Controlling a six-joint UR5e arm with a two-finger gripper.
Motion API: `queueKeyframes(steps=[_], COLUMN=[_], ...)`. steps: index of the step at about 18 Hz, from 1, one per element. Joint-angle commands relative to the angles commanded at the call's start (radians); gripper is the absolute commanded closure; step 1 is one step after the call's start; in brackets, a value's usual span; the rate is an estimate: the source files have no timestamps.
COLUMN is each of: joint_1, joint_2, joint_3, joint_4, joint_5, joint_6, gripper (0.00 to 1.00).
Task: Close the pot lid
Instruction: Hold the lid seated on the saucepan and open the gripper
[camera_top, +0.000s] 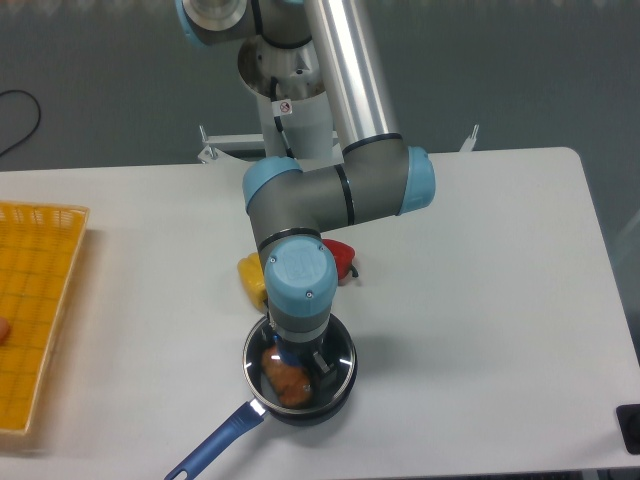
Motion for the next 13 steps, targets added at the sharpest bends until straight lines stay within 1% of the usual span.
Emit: queueKeyframes(steps=[3, 5, 8, 13], joint_1=[0.0, 0.0, 0.0, -0.002], joint_2=[0.0, -0.002, -0.003, -0.003], joint_3=[0.0, 0.0, 0.0, 0.0], joint_4=[0.0, 0.0, 0.015, 0.021], joint_5=[0.003, 0.003, 0.003, 0.003], joint_6=[-0.002, -0.002, -0.005, -0.005], gripper=[0.46, 0.43, 0.43, 0.43])
